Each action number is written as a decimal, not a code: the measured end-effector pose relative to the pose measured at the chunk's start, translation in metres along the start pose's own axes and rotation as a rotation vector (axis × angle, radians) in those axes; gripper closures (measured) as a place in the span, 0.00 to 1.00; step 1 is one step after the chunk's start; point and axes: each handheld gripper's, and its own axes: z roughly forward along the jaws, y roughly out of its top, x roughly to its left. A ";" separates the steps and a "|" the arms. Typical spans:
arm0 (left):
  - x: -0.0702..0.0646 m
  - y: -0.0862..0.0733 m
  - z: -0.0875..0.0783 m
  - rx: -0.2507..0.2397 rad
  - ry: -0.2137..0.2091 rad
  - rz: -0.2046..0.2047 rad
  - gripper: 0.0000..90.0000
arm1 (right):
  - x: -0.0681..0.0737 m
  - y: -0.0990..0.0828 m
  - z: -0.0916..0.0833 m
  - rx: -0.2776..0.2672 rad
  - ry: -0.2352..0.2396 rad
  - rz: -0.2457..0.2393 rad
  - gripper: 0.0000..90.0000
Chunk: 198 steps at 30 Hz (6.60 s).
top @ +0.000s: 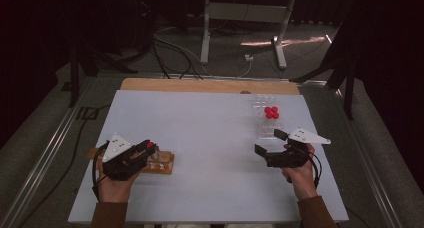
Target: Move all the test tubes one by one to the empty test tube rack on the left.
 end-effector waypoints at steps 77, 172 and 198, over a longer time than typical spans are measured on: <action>0.022 -0.009 -0.020 -0.253 0.087 -0.151 0.01 | -0.063 0.012 0.027 -0.019 -0.348 -0.068 0.83; -0.138 0.069 0.109 -0.044 -0.285 0.034 0.79 | 0.041 -0.015 0.031 0.066 0.074 -0.133 0.13; -0.067 0.049 0.023 -0.090 -0.182 -0.017 0.78 | 0.009 -0.002 0.004 -0.012 -0.019 -0.054 0.00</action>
